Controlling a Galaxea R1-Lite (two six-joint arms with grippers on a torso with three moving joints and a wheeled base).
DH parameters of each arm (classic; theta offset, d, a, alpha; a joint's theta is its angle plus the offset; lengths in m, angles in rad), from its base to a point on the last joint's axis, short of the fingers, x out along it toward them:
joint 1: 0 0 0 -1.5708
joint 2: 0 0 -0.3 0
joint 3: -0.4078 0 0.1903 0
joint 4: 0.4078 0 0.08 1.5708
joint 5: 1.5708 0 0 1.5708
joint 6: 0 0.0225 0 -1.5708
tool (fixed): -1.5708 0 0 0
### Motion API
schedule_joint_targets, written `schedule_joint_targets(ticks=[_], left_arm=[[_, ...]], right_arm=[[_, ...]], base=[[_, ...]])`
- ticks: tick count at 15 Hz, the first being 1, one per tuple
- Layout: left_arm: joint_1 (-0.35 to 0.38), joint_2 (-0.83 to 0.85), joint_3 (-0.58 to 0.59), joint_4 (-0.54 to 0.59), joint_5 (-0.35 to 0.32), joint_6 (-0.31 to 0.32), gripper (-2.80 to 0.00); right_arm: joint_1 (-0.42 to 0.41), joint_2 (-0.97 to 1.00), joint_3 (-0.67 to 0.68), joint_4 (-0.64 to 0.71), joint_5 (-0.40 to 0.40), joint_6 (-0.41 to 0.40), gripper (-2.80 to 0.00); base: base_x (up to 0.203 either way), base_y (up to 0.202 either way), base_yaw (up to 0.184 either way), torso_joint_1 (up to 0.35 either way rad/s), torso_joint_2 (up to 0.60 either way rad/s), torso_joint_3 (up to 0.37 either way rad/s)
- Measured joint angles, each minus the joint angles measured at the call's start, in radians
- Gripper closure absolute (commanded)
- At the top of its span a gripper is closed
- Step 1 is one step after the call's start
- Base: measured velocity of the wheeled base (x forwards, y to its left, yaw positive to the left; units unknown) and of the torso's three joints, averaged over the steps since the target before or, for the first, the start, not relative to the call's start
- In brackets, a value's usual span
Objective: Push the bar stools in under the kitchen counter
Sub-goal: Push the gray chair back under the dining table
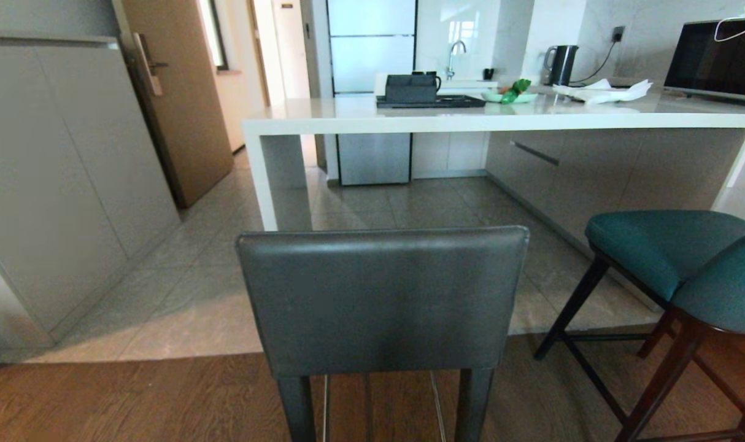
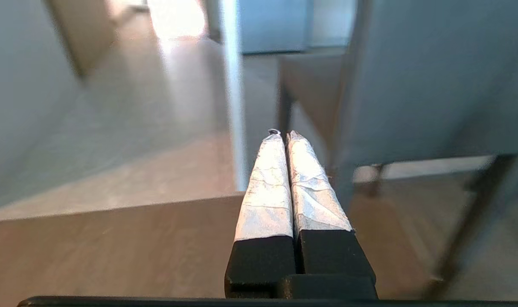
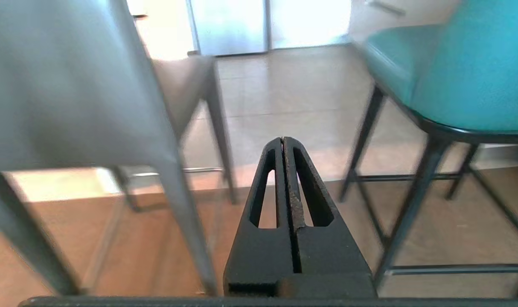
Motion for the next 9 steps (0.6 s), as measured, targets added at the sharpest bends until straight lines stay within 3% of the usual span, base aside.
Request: schedule_joint_targets(ticks=[3,9], left_arm=[[-0.018,0.253,-0.082,-0.15,-0.01,-0.033,0.0],[-0.049,0.803,-0.125,-0.62,-0.017,-0.059,0.0]], right_arm=[[0.001,0.212,-0.101,-0.097,0.014,0.067,0.0],[0.012,0.715,-0.165,-0.535,0.03,0.082,0.0]], base=[[0.0,0.0,0.0,0.0,0.0,0.0],[0.0,0.0,0.0,0.0,0.0,0.0]])
